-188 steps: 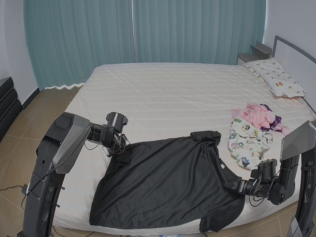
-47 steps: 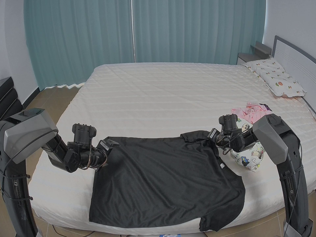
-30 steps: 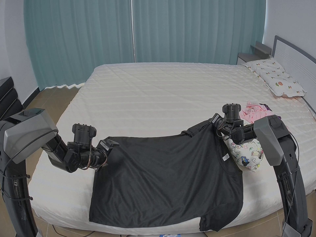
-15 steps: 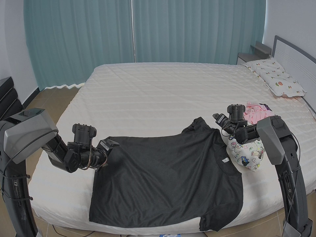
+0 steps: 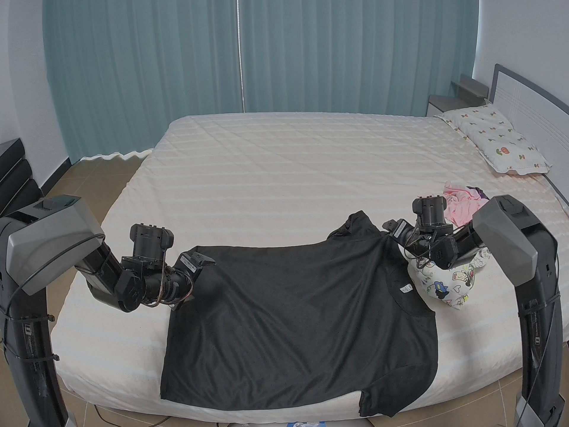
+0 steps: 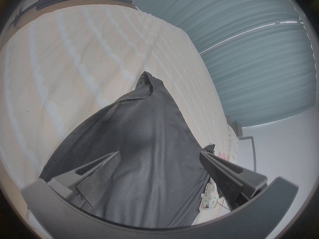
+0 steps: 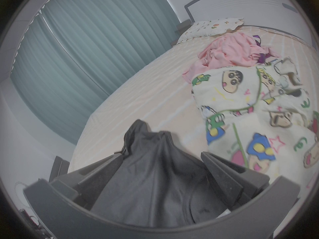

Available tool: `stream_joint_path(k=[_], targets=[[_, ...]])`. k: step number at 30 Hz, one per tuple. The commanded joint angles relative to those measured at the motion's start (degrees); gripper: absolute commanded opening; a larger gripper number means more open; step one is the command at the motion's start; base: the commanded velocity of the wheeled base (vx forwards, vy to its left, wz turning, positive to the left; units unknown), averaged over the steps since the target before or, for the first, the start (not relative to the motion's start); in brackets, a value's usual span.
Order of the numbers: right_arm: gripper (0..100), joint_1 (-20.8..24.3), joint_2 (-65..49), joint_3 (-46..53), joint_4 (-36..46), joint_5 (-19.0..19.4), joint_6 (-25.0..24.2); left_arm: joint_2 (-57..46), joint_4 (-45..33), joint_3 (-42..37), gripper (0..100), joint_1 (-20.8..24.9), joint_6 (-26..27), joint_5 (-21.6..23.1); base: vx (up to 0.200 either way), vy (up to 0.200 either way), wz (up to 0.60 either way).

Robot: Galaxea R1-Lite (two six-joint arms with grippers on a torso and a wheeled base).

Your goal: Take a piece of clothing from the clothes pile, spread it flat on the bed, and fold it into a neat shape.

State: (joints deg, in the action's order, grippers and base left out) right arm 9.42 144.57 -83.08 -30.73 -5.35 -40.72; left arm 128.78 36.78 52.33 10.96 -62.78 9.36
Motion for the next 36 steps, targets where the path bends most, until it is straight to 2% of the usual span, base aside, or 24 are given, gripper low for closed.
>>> stream_joint_path(k=[1, 9, 10, 11, 16, 18, 23, 29, 36], targets=[[100, 0.1, -14.9, 22.6, -7.9, 2.9, 0.2, -1.1, 0.0, -2.5, 100, 0.5, -0.2, 0.0, 0.0, 0.0, 0.0], [100, 1.9, -25.7, 49.2, -17.9, 4.3, 0.0, -6.6, 4.0, -10.0, 100, 1.4, 0.2, 0.0, -0.175, 0.0, 0.0], [100, 1.9, -25.7, 49.2, -17.9, 4.3, 0.0, -6.6, 4.0, -10.0, 100, 1.4, 0.2, 0.0, -0.2, 0.0, 0.0], [100, 2.5, -27.3, 55.0, -21.9, 4.3, -0.3, -7.3, 5.0, -11.5, 100, 1.5, 0.3, 0.1, -0.2, 0.0, 0.0], [100, 2.7, -27.7, 65.1, -32.5, 4.4, -3.0, -7.8, 5.2, -13.5, 100, 2.5, 0.6, 0.0, -0.2, 0.0, 0.0], [100, 2.8, -27.2, 66.2, -34.3, 4.4, -3.7, -7.9, 5.2, -14.5, 100, 2.6, 0.7, 0.0, -0.2, 0.0, 0.0], [100, 3.9, -22.9, 69.1, -40.1, 6.7, -7.1, -7.3, 8.4, -21.5, 100, 1.5, 5.5, -0.3, -0.2, 0.0, 0.0], [100, 3.8, -21.5, 71.9, -44.6, 6.8, -7.4, -7.8, 9.5, -28.1, 100, 1.7, 13.6, -2.3, 0.0, 0.0, 0.0], [100, 3.9, -19.3, 73.3, -49.1, 6.8, -8.4, -4.3, 11.5, -29.0, 100, 2.1, 15.6, -5.8, 0.0, 0.0, 0.0]])
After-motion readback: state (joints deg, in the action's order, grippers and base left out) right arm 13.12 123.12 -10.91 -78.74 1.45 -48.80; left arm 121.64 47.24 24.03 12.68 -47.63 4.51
